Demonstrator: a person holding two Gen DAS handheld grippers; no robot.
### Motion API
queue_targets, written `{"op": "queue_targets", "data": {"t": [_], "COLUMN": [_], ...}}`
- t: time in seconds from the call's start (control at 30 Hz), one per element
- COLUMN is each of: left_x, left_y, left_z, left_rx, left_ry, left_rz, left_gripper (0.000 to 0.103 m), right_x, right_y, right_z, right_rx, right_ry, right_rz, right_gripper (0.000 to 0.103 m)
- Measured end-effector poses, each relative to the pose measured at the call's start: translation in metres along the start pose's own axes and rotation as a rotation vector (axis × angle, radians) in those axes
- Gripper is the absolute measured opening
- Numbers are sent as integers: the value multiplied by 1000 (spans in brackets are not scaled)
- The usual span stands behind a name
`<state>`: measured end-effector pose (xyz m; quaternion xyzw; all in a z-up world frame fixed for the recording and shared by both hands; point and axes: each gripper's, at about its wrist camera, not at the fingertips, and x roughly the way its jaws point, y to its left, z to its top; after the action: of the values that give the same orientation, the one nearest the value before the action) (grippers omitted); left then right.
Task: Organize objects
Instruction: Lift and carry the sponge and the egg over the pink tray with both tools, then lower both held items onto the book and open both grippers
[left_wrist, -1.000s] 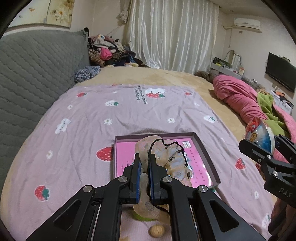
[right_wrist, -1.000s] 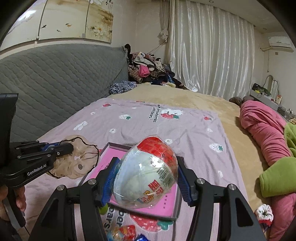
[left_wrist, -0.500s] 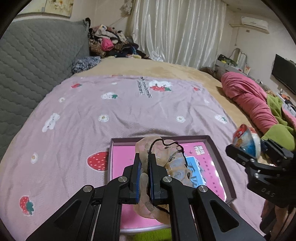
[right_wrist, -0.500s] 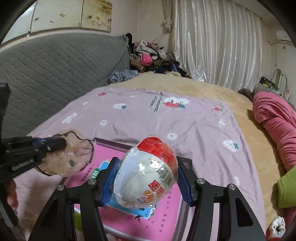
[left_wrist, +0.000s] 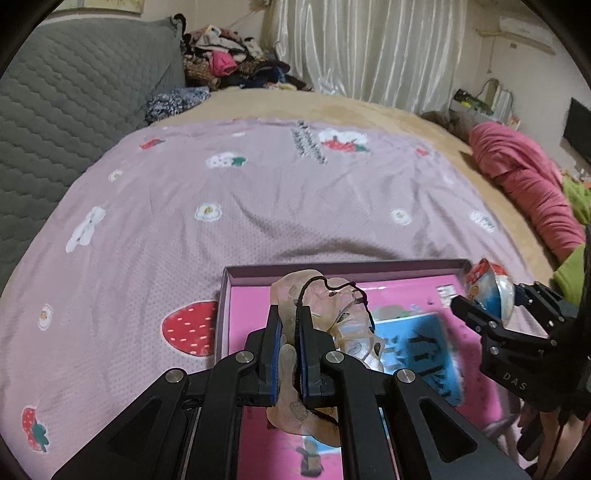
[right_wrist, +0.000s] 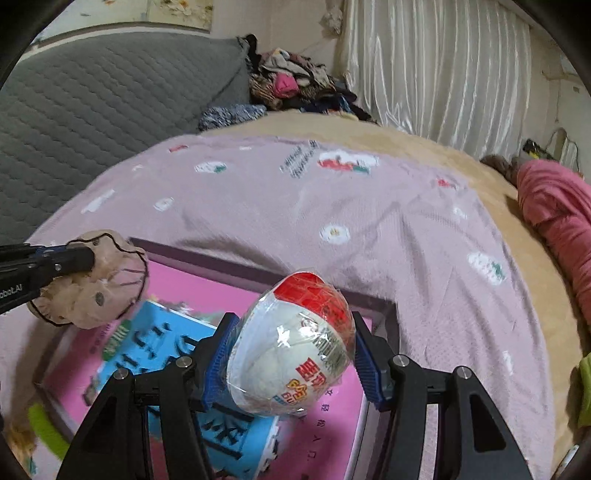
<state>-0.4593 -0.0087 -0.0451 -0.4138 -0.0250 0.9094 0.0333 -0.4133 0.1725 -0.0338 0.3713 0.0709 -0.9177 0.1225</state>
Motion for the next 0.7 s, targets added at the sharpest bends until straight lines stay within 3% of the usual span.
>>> {"op": "queue_targets", "data": {"t": [0.4,0.53,0.7], "left_x": [38,40,49], "left_y": [-7,-8,-5], "left_z": [-4,-5,-5], "left_rx": [-7,6,9], "left_ry": [66,64,98], "left_rz": [28,48,62], "left_gripper": [12,21,26], "right_x": [26,27,31], "right_y": [-7,-8,-8], "right_z": [-5,-7,-9], "right_rx": [5,5,12], "right_ry": [67,79,105], "right_rz": [-21,-9,-8], "right_gripper": [59,60,71]}}
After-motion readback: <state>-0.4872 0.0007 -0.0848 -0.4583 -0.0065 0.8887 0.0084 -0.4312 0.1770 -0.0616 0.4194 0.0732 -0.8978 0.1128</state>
